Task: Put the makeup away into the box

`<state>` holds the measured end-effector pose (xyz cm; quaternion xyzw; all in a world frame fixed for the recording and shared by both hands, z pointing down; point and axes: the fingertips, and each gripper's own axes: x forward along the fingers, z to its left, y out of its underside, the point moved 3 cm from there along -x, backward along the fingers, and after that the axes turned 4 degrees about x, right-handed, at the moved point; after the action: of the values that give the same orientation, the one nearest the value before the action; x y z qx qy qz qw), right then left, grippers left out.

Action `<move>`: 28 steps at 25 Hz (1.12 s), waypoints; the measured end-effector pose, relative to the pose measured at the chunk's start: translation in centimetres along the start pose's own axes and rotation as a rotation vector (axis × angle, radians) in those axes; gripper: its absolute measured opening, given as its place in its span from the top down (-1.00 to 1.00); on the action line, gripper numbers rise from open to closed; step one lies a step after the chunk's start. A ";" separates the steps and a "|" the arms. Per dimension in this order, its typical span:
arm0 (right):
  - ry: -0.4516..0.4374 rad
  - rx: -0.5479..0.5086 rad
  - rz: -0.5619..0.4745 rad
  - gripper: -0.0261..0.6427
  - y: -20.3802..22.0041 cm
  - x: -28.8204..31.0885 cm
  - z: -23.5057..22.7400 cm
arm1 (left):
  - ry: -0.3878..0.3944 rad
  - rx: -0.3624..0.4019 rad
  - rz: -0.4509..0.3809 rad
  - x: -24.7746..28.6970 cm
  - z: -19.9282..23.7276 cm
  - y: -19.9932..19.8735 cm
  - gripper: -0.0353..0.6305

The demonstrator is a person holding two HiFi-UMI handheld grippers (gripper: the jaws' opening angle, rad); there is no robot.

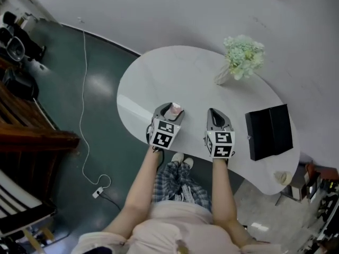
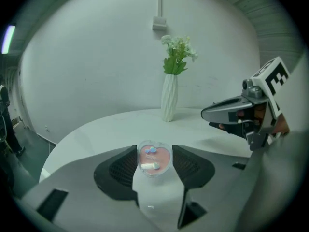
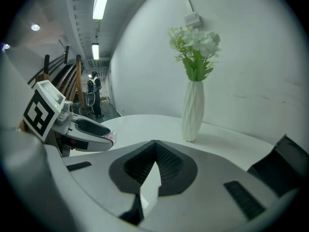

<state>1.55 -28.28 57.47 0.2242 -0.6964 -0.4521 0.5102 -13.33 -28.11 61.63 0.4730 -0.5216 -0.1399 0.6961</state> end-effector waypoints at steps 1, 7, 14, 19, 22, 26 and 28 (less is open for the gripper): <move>0.024 0.011 -0.008 0.87 -0.1 -0.7 -0.9 | 0.019 0.015 -0.012 0.3 -0.8 -1.0 0.15; 0.190 0.087 -0.062 0.87 0.2 -5.9 -8.0 | 0.158 0.125 -0.070 3.3 -7.7 -6.7 0.15; 0.407 0.199 -0.091 0.87 3.1 -13.6 -16.7 | 0.347 0.257 -0.111 7.0 -18.5 -12.0 0.15; 0.534 0.276 -0.089 0.87 6.0 -18.6 -21.8 | 0.467 0.360 -0.109 9.6 -26.3 -14.1 0.15; 0.589 0.309 -0.085 0.87 7.4 -20.8 -24.0 | 0.523 0.417 -0.098 11.3 -30.2 -14.8 0.15; 0.620 0.332 -0.076 0.87 8.7 -22.0 -25.9 | 0.586 0.474 -0.045 13.2 -34.2 -14.6 0.15; 0.624 0.344 -0.071 0.87 9.2 -22.1 -26.5 | 0.609 0.499 -0.022 14.0 -35.6 -14.3 0.15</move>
<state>35.50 -17.33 56.03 0.4583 -0.5645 -0.2556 0.6371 27.37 -26.82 58.13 0.6532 -0.3040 0.1305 0.6811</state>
